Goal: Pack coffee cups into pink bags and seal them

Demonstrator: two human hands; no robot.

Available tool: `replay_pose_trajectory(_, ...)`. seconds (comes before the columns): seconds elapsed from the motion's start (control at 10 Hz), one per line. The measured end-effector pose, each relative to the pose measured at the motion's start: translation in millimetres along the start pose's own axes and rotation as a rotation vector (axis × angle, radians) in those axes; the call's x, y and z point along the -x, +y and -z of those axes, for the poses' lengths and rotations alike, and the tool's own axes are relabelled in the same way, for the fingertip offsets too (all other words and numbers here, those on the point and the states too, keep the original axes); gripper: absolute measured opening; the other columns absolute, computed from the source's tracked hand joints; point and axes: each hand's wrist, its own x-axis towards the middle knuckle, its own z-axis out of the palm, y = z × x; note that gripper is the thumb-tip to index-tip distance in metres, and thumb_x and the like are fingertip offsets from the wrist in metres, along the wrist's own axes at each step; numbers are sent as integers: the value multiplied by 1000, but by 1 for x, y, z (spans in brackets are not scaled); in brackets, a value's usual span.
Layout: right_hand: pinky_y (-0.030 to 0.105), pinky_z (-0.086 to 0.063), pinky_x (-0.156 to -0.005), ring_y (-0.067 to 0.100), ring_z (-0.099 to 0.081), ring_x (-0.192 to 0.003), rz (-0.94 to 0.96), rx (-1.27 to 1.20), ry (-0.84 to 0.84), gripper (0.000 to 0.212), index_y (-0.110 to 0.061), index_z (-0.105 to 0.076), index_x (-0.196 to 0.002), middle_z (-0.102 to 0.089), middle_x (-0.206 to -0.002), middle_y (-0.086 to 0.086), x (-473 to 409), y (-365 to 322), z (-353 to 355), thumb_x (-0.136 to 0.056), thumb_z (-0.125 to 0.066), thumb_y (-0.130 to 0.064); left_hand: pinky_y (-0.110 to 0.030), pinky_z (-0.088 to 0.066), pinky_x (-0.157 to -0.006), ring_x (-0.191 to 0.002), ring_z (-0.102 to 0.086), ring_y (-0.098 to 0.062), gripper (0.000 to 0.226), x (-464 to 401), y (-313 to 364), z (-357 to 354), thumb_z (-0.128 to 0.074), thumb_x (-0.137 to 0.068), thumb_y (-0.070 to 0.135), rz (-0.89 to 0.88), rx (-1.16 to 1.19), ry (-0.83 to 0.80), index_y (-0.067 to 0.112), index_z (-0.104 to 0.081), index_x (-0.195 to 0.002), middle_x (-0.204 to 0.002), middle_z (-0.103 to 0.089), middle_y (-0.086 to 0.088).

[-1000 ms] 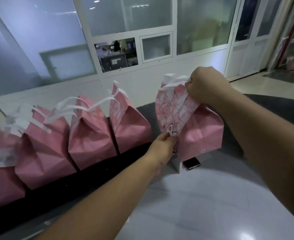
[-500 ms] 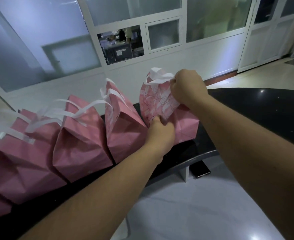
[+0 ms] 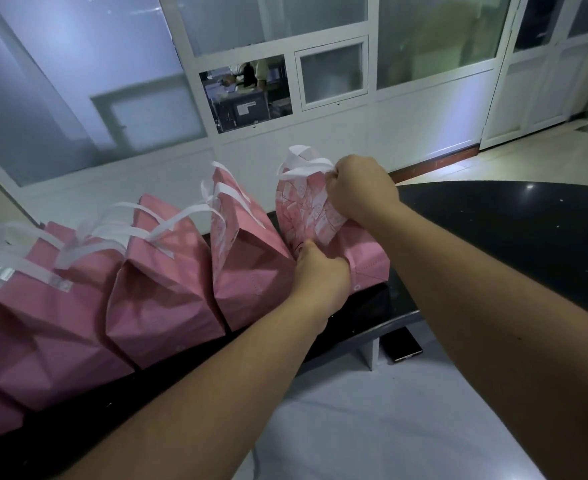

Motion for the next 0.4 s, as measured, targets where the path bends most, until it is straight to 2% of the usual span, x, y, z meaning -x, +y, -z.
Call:
replay_pose_trajectory(0.1,37,-54,-66,30,-62,-74,1,19,-38,27,-11,-64,-88,-64,-82,7,6,0,10,-97,-52,-33,-27,-39,-87,-108,-52,-21,60,2,-3,5,-47,-95,13,-5,-4,-30,20,-41,-154,-145,-56,-7)
replay_pose_trajectory(0.2,37,-57,-67,28,-63,-74,11,56,-79,23,-13,-64,-93,-65,-84,6,18,-2,19,-96,-54,-34,-25,-38,-94,-115,-48,-15,73,8,-10,14,-46,-94,13,2,-19,-59,23,-28,-163,-152,-51,-4)
replay_pose_trajectory(0.3,34,-54,-62,26,-63,-72,15,92,-90,25,-13,-63,-93,-65,-83,5,36,1,29,-97,-53,-36,-34,-47,-103,-124,-56,-22,75,22,-16,24,-48,-88,23,-31,-12,-75,27,-32,-162,-147,-56,-2)
replay_pose_trajectory(0.4,40,-59,-69,26,-63,-75,32,95,-75,26,-13,-63,-97,-65,-87,5,53,0,36,-98,-53,-36,-31,-50,-89,-114,-61,-19,72,37,-24,37,-52,-83,33,-78,-23,-74,30,-42,-155,-138,-62,4)
